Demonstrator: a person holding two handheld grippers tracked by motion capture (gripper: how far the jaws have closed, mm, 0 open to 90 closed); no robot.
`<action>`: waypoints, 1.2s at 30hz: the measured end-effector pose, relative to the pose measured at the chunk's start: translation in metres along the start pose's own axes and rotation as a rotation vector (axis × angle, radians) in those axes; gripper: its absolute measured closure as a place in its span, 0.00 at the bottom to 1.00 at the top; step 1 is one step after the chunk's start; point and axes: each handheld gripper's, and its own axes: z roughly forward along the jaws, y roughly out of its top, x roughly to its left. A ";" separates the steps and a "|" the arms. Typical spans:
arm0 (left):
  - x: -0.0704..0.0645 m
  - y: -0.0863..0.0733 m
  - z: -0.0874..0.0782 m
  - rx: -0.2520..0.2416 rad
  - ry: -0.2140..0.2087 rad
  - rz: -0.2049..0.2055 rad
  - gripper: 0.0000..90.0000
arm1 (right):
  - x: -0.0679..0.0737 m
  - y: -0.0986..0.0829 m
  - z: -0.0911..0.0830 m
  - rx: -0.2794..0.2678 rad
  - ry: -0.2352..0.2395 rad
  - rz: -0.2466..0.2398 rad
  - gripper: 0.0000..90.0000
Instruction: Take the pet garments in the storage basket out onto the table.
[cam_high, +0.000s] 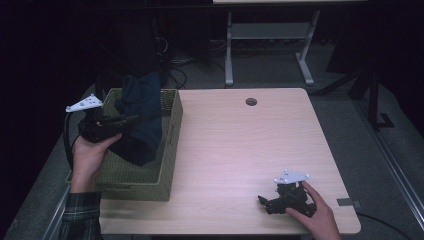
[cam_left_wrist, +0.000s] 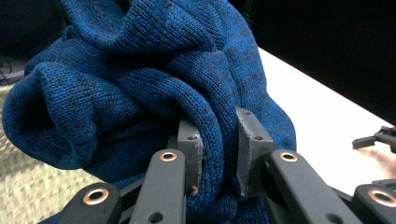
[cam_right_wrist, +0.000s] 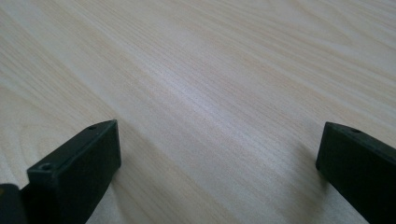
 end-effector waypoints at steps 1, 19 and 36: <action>-0.002 0.002 0.000 -0.002 -0.009 0.004 0.82 | 0.000 0.000 0.000 0.000 0.000 -0.001 0.00; -0.052 0.033 0.021 -0.034 -0.133 0.084 0.82 | 0.000 0.000 0.000 0.001 0.001 0.001 0.00; -0.082 0.044 0.054 -0.019 -0.211 0.133 0.82 | 0.000 0.000 0.000 0.002 0.003 0.002 0.00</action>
